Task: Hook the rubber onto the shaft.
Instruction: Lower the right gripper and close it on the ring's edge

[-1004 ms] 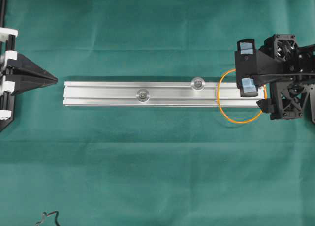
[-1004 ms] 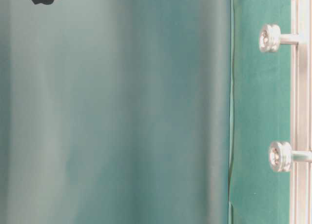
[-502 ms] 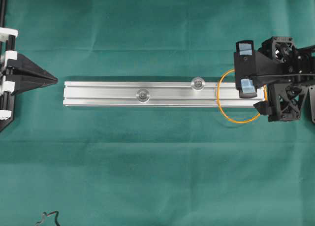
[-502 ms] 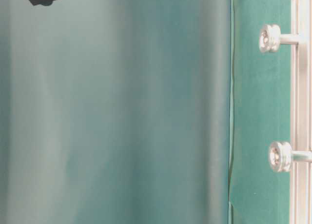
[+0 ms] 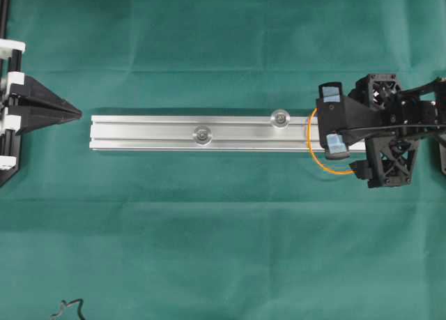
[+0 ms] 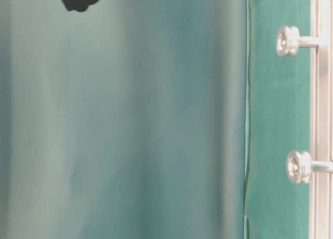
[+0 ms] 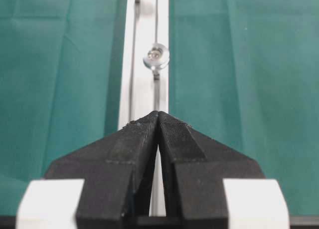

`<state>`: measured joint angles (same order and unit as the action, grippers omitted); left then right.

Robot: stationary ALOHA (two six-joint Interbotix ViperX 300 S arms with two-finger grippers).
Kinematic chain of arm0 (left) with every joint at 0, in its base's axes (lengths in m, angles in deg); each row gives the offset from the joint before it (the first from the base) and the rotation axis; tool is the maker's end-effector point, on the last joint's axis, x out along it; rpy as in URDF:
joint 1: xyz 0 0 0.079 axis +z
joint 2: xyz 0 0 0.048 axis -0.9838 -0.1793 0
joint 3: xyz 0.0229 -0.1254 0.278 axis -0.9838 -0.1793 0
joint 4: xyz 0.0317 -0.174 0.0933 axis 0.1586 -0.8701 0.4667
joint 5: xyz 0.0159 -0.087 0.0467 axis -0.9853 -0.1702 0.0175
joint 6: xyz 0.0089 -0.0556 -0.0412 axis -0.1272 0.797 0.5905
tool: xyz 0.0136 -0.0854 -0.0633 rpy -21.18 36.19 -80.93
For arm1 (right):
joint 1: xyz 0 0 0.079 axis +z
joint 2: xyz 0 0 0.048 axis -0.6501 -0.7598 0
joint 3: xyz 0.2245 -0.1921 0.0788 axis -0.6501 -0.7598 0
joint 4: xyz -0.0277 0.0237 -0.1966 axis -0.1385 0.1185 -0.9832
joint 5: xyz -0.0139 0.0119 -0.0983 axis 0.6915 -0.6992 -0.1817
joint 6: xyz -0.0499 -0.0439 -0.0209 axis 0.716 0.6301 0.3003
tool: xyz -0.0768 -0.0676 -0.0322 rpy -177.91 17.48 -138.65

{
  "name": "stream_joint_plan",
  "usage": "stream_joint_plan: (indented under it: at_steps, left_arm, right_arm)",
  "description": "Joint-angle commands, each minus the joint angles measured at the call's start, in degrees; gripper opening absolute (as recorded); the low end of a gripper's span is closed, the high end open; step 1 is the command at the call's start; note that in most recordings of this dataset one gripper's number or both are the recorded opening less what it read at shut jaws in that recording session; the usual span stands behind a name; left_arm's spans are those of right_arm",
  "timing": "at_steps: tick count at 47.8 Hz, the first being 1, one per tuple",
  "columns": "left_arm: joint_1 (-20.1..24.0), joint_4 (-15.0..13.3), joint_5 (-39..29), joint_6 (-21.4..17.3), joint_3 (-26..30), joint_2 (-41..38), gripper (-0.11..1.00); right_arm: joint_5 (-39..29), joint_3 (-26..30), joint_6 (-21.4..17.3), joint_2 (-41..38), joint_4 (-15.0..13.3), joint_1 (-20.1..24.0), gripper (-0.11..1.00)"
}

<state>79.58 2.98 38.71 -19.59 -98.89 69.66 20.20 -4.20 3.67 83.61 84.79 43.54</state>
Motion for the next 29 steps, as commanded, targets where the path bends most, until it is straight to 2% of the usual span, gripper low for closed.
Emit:
stream_joint_plan:
  at_steps: [1, 29]
  left_arm:
    - [-0.1, 0.2, 0.2, 0.0, 1.9, -0.4, 0.00]
    - [-0.1, 0.2, 0.2, 0.0, 1.9, -0.4, 0.00]
  right_arm:
    - [1.4, 0.3, -0.2, -0.4, 0.2, 0.4, 0.93]
    - [10.8, -4.0, -0.3, -5.2, 0.5, 2.8, 0.93]
